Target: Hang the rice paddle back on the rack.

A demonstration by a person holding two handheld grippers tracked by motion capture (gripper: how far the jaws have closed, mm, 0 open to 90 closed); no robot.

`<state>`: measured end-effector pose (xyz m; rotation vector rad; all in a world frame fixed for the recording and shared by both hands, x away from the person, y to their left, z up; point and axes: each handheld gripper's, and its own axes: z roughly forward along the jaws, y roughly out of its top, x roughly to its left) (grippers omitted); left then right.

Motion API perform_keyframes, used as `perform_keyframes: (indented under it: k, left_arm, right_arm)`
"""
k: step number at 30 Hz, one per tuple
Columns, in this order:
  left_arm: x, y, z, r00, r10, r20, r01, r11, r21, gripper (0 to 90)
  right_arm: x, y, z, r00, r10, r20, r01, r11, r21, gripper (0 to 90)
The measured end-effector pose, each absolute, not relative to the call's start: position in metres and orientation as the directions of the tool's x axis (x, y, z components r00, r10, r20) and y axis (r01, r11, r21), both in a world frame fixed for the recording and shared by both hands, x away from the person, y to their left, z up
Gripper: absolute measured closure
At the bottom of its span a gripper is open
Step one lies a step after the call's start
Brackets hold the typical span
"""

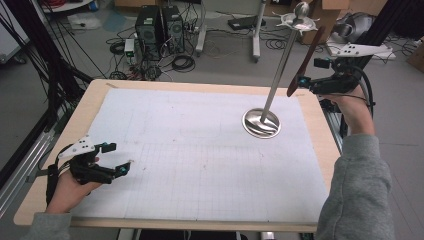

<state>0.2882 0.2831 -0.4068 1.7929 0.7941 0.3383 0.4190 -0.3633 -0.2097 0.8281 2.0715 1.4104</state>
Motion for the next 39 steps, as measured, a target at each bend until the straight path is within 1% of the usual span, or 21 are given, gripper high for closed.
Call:
perform_keyframes:
  k: [7, 11, 14, 17, 23, 26, 39]
  left_arm:
    - [0.292, 0.279, -0.406, 0.743, 0.652, -0.150, 0.346, -0.183, 0.920, 2.2]
    - [0.296, 0.276, -0.406, 0.747, 0.647, -0.154, 0.348, -0.183, 0.919, 2.2]
    - [0.298, 0.273, -0.406, 0.754, 0.639, -0.155, 0.347, -0.187, 0.919, 2.2]
    - [0.300, 0.270, -0.406, 0.757, 0.635, -0.154, 0.343, -0.185, 0.921, 2.2]
    - [0.303, 0.266, -0.404, 0.763, 0.627, -0.156, 0.335, -0.178, 0.925, 2.2]
    - [0.305, 0.265, -0.403, 0.766, 0.624, -0.155, 0.332, -0.176, 0.927, 2.2]
    - [0.305, 0.266, -0.400, 0.763, 0.628, -0.151, 0.323, -0.169, 0.931, 2.2]
  right_arm:
    - [0.413, -0.363, -0.211, -0.696, 0.715, -0.062, 0.199, 0.274, 0.941, 2.5]
    - [0.410, -0.367, -0.216, -0.695, 0.716, -0.061, 0.199, 0.273, 0.941, 2.5]
    - [0.406, -0.371, -0.222, -0.685, 0.727, -0.039, 0.216, 0.254, 0.943, 2.5]
    - [0.402, -0.376, -0.226, -0.680, 0.731, -0.048, 0.209, 0.257, 0.943, 2.5]
    - [0.395, -0.389, -0.237, -0.664, 0.748, -0.014, 0.227, 0.219, 0.949, 2.5]
    - [0.390, -0.393, -0.245, -0.660, 0.751, 0.007, 0.223, 0.187, 0.957, 2.5]
    - [0.375, -0.410, -0.285, -0.617, 0.785, 0.046, 0.279, 0.163, 0.946, 2.5]
